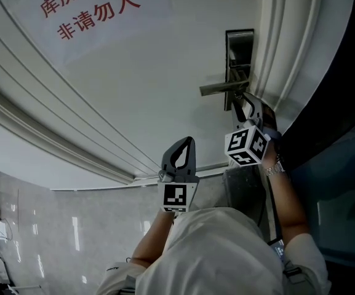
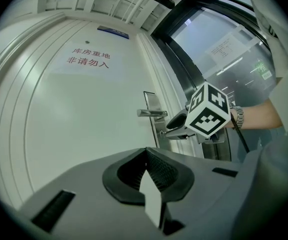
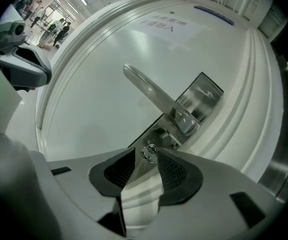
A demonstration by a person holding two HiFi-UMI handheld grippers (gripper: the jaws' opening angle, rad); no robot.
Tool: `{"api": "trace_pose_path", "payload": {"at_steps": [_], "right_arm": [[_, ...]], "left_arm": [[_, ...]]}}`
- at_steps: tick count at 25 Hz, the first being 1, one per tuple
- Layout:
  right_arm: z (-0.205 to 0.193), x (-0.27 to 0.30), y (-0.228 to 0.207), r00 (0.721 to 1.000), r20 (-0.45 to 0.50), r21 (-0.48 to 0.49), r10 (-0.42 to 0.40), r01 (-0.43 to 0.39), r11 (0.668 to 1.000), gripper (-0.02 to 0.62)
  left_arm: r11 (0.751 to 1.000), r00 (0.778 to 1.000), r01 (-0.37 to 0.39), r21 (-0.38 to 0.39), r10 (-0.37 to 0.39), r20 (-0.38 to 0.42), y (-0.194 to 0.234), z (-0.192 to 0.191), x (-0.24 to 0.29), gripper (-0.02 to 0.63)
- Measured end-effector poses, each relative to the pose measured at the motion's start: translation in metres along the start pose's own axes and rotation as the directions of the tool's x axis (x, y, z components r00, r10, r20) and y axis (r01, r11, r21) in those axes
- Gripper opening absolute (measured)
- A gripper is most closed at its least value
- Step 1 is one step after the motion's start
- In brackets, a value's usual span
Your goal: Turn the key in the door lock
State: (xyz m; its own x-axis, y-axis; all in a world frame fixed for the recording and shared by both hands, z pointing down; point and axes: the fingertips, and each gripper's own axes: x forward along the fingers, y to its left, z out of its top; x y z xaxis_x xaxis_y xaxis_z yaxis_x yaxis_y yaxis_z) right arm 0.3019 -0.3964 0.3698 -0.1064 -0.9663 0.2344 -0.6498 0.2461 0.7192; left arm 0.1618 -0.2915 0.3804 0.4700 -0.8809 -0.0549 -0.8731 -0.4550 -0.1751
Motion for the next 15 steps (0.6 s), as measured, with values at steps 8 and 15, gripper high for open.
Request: {"api": "trace_pose_path", "payload": {"at_steps": [8, 15], "right_arm": [[-0.002, 0.021, -0.006, 0.997, -0.020, 0.018, -0.074, 0.074, 0.997, 0.118], [-0.001, 0.023, -0.010, 0.996, -0.012, 0.095, -0.090, 0.091, 0.991, 0.100]], "left_arm": [[0.999, 0.999, -0.039, -0.018, 0.038, -0.029, 0.010, -0.013, -0.005, 0.009], [0.999, 0.998, -0.043, -0.015, 0.042, -0.038, 0.011, -0.018, -0.004, 0.009]]}}
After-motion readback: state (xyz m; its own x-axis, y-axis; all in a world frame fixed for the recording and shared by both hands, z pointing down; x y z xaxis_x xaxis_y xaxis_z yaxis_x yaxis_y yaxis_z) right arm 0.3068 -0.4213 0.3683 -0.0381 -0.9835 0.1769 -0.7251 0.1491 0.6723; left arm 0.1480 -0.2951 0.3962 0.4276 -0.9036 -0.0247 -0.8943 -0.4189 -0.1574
